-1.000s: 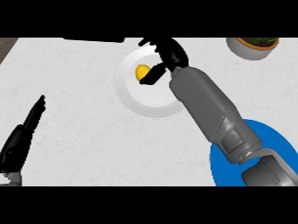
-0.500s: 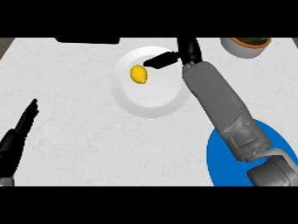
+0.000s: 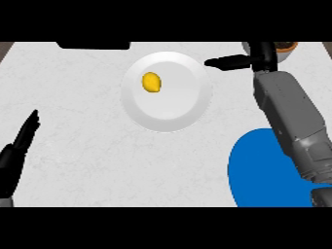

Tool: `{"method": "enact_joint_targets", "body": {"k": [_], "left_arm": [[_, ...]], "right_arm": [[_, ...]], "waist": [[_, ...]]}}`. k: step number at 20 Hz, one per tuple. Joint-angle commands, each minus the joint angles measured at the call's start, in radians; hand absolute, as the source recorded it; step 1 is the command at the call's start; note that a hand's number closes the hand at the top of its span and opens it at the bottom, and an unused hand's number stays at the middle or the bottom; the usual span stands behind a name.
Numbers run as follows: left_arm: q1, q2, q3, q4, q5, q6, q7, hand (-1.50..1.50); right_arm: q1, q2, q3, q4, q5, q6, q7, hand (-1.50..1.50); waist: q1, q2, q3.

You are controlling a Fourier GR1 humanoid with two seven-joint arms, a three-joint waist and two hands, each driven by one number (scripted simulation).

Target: Pick the lemon from the plate and place it in the plate

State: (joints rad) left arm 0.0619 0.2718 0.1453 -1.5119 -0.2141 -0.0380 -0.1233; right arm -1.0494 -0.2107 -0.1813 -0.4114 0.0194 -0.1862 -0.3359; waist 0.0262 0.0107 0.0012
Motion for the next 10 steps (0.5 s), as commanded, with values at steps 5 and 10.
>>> {"method": "enact_joint_targets", "body": {"k": [5, 10], "left_arm": [[0.037, 0.006, 0.019, -0.031, 0.018, -0.027, 0.007, 0.0], [-0.024, -0.004, 0.001, -0.006, -0.014, -0.007, 0.002, 0.0]], "right_arm": [[0.049, -0.179, -0.044, 0.084, -0.01, 0.201, -0.191, -1.5], [0.042, -0.23, -0.064, 0.177, -0.002, 0.243, -0.248, -1.5]], "waist": [[0.007, 0.0, 0.0], [0.02, 0.008, 0.001]]}}
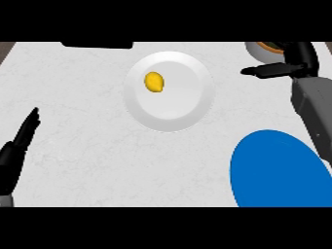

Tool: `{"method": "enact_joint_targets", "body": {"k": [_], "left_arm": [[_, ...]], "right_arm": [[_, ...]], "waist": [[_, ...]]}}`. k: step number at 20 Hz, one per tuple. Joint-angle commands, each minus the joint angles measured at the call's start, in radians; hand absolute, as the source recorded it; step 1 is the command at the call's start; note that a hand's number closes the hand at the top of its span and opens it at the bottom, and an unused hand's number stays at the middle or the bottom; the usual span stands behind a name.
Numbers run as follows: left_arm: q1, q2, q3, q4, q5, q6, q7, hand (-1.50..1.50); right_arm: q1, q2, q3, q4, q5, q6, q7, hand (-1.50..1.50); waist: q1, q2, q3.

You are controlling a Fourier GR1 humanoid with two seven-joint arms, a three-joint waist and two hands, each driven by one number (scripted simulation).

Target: Pick the lemon from the plate and place it in the plate

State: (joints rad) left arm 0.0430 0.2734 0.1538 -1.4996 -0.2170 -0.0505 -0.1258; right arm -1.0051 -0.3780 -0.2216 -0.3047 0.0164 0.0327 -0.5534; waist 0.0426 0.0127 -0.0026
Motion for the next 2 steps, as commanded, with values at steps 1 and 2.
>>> {"method": "enact_joint_targets", "body": {"k": [1, 2], "left_arm": [[-0.007, -0.028, -0.018, 0.039, -0.026, 0.021, -0.023, 0.0], [0.021, -0.013, -0.002, -0.021, -0.016, 0.017, 0.004, 0.0]], "right_arm": [[0.014, -0.095, -0.03, 0.061, -0.009, 0.069, -0.02, -1.5], [0.059, -0.096, -0.024, 0.055, -0.002, 0.068, -0.06, -1.5]], "waist": [[-0.009, 0.003, 0.004], [-0.011, -0.001, 0.004]]}}
